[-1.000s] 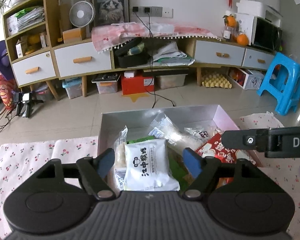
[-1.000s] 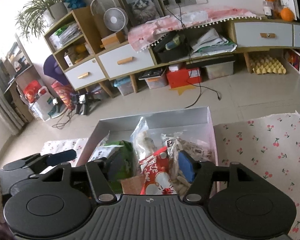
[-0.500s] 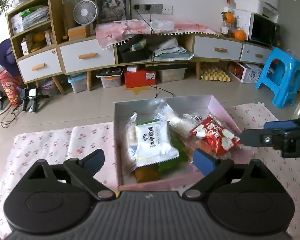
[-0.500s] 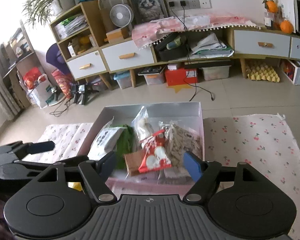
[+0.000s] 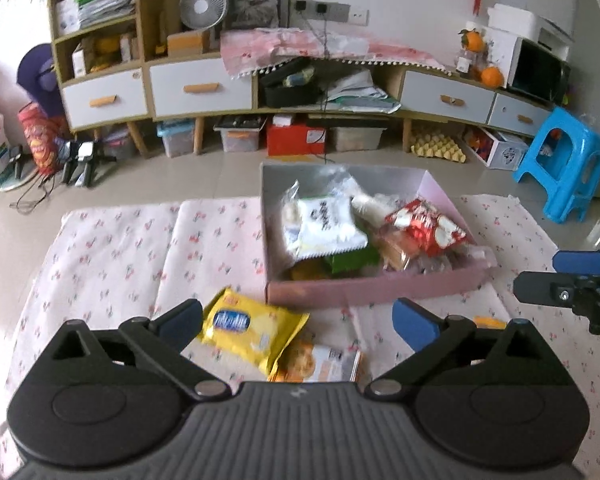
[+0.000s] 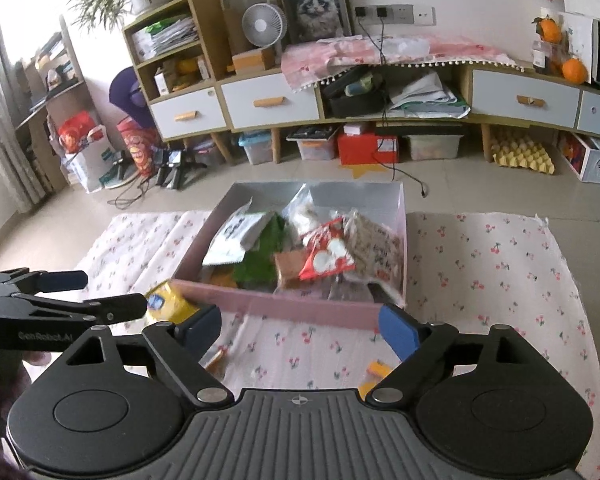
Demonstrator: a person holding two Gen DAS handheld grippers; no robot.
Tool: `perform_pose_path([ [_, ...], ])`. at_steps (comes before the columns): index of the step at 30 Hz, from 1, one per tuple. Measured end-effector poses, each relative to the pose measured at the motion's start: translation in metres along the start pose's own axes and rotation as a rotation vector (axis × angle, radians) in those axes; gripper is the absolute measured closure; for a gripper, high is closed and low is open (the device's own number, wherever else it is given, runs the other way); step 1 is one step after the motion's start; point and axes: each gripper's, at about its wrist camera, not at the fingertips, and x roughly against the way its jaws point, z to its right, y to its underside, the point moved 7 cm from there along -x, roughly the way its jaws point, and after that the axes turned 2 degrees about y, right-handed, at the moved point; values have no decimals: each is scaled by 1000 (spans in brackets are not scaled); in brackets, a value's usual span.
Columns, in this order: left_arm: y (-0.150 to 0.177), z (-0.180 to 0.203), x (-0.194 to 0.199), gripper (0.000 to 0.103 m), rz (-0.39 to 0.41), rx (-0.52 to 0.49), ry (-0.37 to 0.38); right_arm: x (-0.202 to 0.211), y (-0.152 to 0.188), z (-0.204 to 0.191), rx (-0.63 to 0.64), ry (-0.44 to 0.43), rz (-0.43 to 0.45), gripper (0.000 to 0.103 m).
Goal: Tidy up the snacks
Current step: 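Withdraw both tools from the box toward the remaining snacks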
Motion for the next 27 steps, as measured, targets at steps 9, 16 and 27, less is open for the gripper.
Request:
perform_pose_path([
  [9, 23, -26, 1, 1, -26, 144, -47, -1, 27, 9, -35, 42, -25, 13],
  [16, 31, -59, -14, 1, -82, 316, -135, -11, 40, 32, -203, 117, -136, 13],
  [27, 40, -71, -51, 10, -131, 607, -135, -28, 51, 55, -232, 215, -183, 13],
])
